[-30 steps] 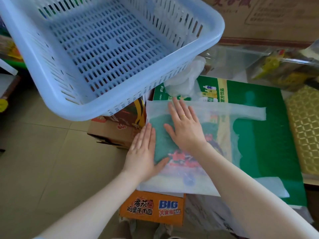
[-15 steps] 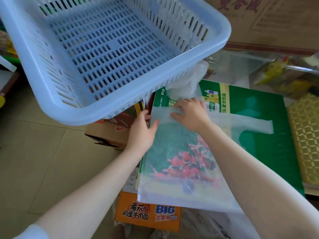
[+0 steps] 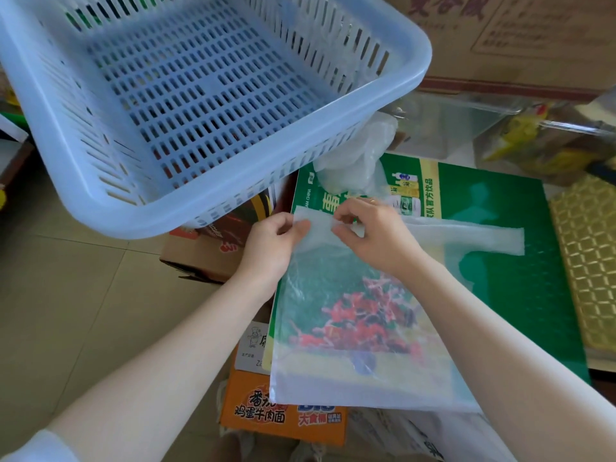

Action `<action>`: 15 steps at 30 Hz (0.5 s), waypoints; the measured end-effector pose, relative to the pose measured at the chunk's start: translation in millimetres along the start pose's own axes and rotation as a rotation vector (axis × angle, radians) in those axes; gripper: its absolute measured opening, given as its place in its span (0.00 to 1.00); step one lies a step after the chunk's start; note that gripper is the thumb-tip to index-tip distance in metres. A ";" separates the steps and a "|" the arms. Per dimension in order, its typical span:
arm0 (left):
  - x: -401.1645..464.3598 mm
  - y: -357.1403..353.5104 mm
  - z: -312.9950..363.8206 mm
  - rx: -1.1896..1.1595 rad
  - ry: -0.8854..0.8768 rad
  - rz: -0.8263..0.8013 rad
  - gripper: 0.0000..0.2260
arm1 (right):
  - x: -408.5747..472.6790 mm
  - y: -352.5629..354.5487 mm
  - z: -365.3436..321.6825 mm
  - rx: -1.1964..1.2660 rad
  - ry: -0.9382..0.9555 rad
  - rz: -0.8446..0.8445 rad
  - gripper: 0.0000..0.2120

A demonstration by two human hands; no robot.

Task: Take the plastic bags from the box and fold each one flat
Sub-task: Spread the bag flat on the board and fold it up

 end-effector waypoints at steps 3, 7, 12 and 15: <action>-3.9 -1.1 0.0 0.004 0.002 0.016 0.07 | 1.5 -11.4 1.2 -0.050 -0.032 -0.119 0.15; -3.2 1.9 -4.5 0.015 0.017 0.099 0.06 | -6.4 -22.1 10.9 0.095 -0.149 -0.241 0.12; 0.3 -1.2 -16.7 0.075 0.025 0.113 0.06 | -21.3 -24.4 28.9 -0.003 -0.224 -0.396 0.15; 5.3 12.5 -25.5 0.112 0.058 0.202 0.05 | -30.5 -10.7 46.9 -0.098 -0.273 -0.407 0.11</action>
Point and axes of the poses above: each hand's wrist, its own x-axis towards the middle knuckle, its own y-axis out of the back of the hand, z = x × y, the point moved 9 cm from there along x, towards the middle knuckle, and after that the axes turned 14 degrees about x, right-handed, at the moved point
